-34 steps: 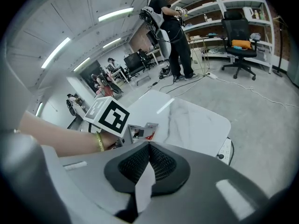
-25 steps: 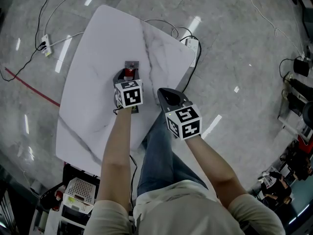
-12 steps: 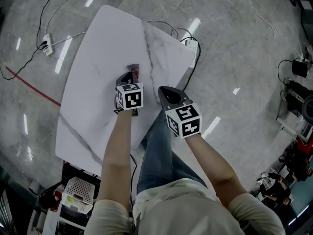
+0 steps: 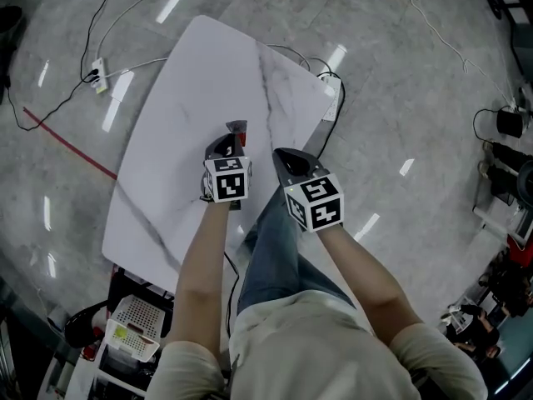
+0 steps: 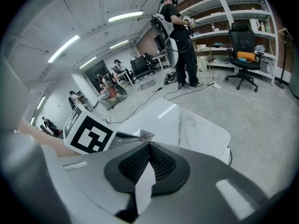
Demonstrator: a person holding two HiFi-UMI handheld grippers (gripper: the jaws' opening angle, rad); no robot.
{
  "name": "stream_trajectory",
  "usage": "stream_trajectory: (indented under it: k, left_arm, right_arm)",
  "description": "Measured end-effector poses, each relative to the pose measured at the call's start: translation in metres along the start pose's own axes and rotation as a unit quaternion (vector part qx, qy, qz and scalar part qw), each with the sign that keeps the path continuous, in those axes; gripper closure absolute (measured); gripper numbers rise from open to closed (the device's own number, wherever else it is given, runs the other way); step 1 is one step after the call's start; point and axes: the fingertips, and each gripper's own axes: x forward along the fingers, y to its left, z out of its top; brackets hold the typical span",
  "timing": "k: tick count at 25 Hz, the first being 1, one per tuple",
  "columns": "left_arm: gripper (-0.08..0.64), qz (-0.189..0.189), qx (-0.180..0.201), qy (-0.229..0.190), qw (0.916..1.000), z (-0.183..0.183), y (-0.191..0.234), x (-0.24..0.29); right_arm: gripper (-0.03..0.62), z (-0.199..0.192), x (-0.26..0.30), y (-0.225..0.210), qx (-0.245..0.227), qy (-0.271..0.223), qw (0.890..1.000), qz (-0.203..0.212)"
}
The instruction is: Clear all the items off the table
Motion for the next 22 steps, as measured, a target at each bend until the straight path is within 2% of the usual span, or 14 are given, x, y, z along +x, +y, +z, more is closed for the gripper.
stream_trajectory:
  k: [8, 12, 18, 22]
  left_arm:
    - [0.545, -0.008, -0.013, -0.019, 0.9997, -0.017, -0.005, -0.068]
    - [0.545, -0.012, -0.032, -0.025, 0.9991, -0.031, -0.011, -0.101]
    - [0.545, -0.018, -0.042, -0.044, 0.9980, -0.048, -0.019, -0.154]
    - [0.545, -0.019, -0.047, -0.053, 0.9973, -0.063, -0.023, -0.187]
  right_arm:
    - [0.592, -0.002, -0.037, 0.041, -0.021, -0.009, 1.000, 0.001]
    - [0.592, -0.004, -0.058, 0.060, -0.029, -0.017, 0.999, 0.000]
    - [0.592, -0.018, -0.087, 0.089, -0.055, -0.018, 0.998, -0.006]
    - [0.592, -0.031, -0.109, 0.108, -0.056, -0.026, 0.998, -0.011]
